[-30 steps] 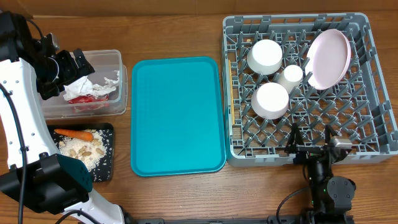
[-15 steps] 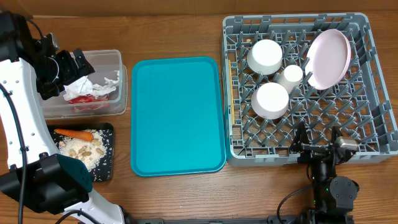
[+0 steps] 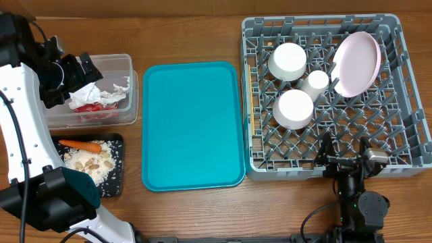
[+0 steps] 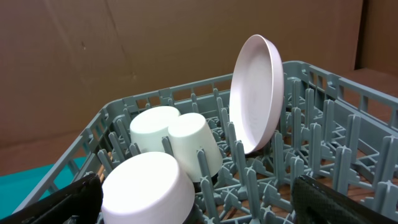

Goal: Sort waste into correct bins and load items into the dishwasher

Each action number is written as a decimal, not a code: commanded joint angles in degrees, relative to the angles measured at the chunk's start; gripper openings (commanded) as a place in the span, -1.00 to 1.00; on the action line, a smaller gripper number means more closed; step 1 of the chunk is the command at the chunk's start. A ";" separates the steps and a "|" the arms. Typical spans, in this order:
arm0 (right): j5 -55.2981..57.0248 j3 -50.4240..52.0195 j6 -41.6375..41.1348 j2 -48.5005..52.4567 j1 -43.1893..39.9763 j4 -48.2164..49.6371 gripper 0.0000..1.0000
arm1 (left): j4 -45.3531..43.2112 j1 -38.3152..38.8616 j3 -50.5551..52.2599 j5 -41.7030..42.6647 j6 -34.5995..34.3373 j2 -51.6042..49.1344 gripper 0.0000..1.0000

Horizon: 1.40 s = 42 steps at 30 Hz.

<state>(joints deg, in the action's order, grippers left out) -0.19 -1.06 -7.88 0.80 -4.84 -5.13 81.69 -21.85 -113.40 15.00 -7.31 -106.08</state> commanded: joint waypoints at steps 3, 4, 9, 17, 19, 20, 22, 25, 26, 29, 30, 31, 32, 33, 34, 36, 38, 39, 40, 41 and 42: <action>-0.37 0.61 0.24 -0.63 -0.26 0.33 1.00 | 0.13 0.15 -1.16 0.68 -0.42 1.09 1.00; -0.37 0.61 0.24 -0.63 -0.26 0.33 1.00 | 0.13 0.15 -1.16 0.68 -0.42 1.09 1.00; -0.37 0.61 0.24 -0.63 -0.26 0.33 1.00 | 0.13 0.15 -1.16 0.68 -0.42 1.09 1.00; -0.37 0.61 0.24 -0.63 -0.26 0.33 1.00 | 0.13 0.17 -1.11 0.44 -0.42 0.79 1.00; -0.37 0.61 0.24 -0.63 -0.26 0.33 1.00 | 0.13 0.15 -1.11 0.39 -0.42 1.31 1.00; -0.37 0.61 0.24 -0.63 -0.26 0.33 1.00 | 0.15 0.11 -1.11 -0.09 -0.42 1.88 0.99; -0.37 0.61 0.24 -0.63 -0.26 0.33 1.00 | 0.15 0.39 -1.11 -0.79 -0.42 3.69 0.99; -0.37 0.61 0.24 -0.63 -0.26 0.33 1.00 | 0.13 1.33 -1.11 -0.83 -0.42 8.02 1.00; -0.37 0.61 0.24 -0.63 -0.26 0.33 1.00 | 0.13 1.66 -1.11 -0.85 -0.42 9.73 1.00; -0.37 0.61 0.24 -0.63 -0.26 0.33 1.00 | 0.13 2.91 -1.11 -0.83 -0.42 15.47 0.99; -0.37 0.61 0.24 -0.63 -0.26 0.33 1.00 | 0.15 3.54 -1.11 -0.81 -0.42 17.55 0.99; -0.37 0.61 0.24 -0.63 -0.26 0.33 1.00 | 0.15 4.22 -1.11 -0.81 -0.42 19.63 0.99; -0.37 0.61 0.24 -0.63 -0.26 0.33 1.00 | 0.15 4.92 -1.11 -0.81 -0.42 21.55 1.00; -0.37 0.61 0.24 -0.63 -0.26 0.33 1.00 | 0.15 5.62 -1.11 -0.81 -0.42 23.43 0.99; -0.37 0.61 0.24 -0.63 -0.26 0.33 1.00 | 0.15 6.36 -1.11 -0.81 -0.42 25.35 1.00; -0.37 0.61 0.24 -0.63 -0.26 0.33 1.00 | 0.17 7.78 -1.11 -0.81 -0.42 28.85 1.00; -0.37 0.61 0.24 -0.63 -0.26 0.33 1.00 | 0.17 8.96 -1.11 -0.81 -0.42 31.89 1.00; -0.37 0.61 0.24 -0.63 -0.26 0.33 1.00 | 0.17 9.51 -1.11 -0.81 -0.42 33.20 1.00; -0.37 0.61 0.24 -0.63 -0.26 0.33 1.00 | 0.17 9.99 -1.11 -0.81 -0.42 34.25 0.99; -0.37 0.61 0.24 -0.63 -0.26 0.33 1.00 | 0.20 10.62 -1.07 -0.81 -0.42 35.30 1.00; -0.37 0.61 0.24 -0.63 -0.26 0.33 1.00 | 0.20 11.37 -1.07 -0.81 -0.42 36.17 1.00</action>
<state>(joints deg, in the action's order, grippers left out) -0.19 -1.06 -7.86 0.80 -4.84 -5.15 81.73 -12.05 -114.06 14.35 -7.31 -71.35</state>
